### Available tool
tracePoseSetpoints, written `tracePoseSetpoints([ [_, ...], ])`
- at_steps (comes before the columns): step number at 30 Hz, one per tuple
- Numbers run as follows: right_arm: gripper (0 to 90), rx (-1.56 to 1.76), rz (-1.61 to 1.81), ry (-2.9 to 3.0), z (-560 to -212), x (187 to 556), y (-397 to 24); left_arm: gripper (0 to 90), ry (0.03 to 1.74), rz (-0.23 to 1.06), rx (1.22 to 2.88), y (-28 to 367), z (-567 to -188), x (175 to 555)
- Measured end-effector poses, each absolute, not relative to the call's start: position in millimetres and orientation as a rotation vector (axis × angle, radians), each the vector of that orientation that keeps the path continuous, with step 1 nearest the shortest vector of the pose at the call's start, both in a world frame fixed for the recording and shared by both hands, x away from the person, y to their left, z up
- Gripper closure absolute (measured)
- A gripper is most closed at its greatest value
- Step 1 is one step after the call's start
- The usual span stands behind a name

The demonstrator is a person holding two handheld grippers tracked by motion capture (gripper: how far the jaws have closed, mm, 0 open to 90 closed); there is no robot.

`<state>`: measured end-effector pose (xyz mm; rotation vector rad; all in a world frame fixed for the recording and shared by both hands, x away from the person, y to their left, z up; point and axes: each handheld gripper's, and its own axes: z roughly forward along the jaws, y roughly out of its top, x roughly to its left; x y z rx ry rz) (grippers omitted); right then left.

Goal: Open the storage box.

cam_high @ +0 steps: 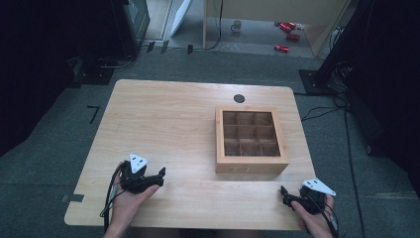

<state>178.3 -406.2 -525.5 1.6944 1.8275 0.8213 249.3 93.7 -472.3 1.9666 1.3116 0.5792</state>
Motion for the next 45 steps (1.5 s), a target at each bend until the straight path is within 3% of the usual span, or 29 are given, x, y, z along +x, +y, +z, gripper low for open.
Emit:
tracePoseSetpoints([
  [34, 9.4, 1.681, 0.827, 1.843, -525.7, 180.7, -407.0, 17.1, 1.123, 0.44, 2.023, -1.8, -460.1, 256.8],
  [45, 9.3, 1.678, 0.828, 1.847, -525.8, 181.2, -407.1, 25.4, 1.066, 0.405, 2.034, -24.3, -460.2, 253.8],
])
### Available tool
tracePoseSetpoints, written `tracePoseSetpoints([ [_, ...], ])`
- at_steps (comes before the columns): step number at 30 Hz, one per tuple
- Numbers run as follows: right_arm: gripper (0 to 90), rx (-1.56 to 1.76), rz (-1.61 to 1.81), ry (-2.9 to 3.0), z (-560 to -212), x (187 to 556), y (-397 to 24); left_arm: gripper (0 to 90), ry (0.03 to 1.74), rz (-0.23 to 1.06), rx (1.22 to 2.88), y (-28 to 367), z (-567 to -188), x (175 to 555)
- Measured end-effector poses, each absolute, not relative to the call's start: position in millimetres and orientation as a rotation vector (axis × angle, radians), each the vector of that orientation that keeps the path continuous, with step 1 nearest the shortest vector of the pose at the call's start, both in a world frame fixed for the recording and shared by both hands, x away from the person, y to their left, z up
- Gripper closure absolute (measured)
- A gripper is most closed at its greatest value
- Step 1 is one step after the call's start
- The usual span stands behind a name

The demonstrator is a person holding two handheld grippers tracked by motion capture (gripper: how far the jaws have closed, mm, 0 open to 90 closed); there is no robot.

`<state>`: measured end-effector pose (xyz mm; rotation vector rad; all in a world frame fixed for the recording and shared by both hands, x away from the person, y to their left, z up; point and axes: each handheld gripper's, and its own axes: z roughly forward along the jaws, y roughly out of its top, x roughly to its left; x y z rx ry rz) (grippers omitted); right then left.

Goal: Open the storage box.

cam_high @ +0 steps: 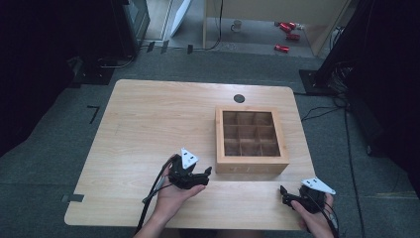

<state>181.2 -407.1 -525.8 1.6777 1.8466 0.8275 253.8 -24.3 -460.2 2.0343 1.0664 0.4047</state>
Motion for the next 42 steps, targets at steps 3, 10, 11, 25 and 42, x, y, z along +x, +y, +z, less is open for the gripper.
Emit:
tracePoseSetpoints([
  [3, 9.2, 1.676, 0.828, 1.848, -525.8, 181.5, -407.1, 27.1, 1.051, 0.398, 2.038, -30.2, -460.7, 252.7],
  [10, 8.9, 1.672, 0.827, 1.852, -525.8, 182.6, -406.9, 33.6, 1.012, 0.386, 2.054, -42.4, -462.1, 252.1],
  [11, 8.9, 1.673, 0.826, 1.851, -525.8, 182.6, -406.7, 35.5, 1.004, 0.379, 2.057, -45.6, -462.6, 251.8],
  [25, 12.5, 1.654, 0.915, 1.862, -507.2, 183.3, -398.9, 47.7, 0.993, 0.345, 2.071, -58.6, -469.8, 256.1],
  [42, 12.6, 1.605, 1.059, 1.84, -475.1, 203.7, -386.7, 58.5, 1.008, 0.306, 2.054, -64.0, -473.7, 260.6],
])
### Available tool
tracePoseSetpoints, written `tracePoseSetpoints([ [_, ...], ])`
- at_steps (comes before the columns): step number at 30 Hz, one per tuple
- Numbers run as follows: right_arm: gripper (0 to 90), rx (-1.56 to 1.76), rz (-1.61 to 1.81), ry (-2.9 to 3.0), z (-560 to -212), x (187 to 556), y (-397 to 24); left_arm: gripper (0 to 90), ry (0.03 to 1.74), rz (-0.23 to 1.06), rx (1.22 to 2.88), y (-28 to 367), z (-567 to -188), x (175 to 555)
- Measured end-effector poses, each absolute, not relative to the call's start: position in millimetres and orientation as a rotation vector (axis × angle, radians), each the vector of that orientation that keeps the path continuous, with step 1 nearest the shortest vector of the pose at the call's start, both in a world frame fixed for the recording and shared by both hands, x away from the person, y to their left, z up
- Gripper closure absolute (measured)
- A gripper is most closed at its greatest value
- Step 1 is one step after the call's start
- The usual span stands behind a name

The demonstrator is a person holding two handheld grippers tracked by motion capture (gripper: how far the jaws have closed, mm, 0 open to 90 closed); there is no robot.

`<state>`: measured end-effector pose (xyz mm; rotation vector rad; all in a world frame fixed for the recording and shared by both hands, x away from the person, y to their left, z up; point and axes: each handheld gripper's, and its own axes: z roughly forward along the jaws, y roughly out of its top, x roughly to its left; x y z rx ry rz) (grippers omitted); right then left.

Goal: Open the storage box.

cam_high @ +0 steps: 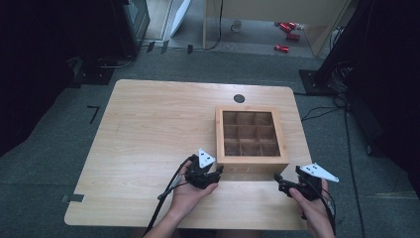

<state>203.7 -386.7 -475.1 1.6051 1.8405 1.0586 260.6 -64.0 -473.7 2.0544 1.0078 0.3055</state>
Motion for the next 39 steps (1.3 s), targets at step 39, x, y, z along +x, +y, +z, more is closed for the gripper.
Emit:
tracePoseSetpoints([
  [39, 13.4, 1.505, 1.119, 1.923, -479.2, 232.0, -376.1, 57.7, 0.996, 0.215, 2.02, -61.9, -469.9, 267.9],
])
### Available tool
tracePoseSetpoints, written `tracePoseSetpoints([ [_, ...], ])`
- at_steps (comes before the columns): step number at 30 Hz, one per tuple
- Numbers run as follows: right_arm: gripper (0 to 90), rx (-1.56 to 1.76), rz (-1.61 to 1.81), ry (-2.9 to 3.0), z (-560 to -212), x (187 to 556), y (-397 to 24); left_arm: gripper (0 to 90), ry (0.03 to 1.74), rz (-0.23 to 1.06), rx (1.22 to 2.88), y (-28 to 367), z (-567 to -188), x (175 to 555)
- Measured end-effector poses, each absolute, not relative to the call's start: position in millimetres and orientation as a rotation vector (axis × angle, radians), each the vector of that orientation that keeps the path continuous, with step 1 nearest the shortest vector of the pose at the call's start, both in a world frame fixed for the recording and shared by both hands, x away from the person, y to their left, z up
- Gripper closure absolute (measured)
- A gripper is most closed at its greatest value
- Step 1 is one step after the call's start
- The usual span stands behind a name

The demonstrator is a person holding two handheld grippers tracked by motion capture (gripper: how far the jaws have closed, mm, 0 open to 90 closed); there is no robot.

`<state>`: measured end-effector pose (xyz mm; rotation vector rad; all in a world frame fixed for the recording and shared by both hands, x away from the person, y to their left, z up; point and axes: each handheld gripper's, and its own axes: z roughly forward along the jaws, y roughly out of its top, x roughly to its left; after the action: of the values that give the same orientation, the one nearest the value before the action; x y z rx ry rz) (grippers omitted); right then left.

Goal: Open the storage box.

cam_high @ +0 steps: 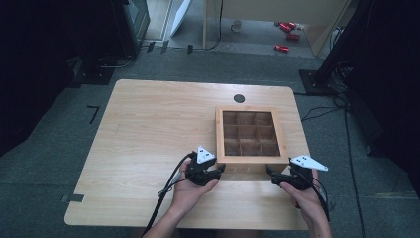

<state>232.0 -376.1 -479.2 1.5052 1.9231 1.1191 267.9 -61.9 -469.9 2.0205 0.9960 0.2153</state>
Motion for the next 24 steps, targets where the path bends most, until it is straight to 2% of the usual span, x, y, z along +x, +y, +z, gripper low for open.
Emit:
tracePoseSetpoints([
  [24, 15.1, 1.501, 1.135, 1.907, -482.9, 232.9, -382.8, 57.7, 0.973, 0.201, 2.016, -59.8, -463.8, 271.3],
])
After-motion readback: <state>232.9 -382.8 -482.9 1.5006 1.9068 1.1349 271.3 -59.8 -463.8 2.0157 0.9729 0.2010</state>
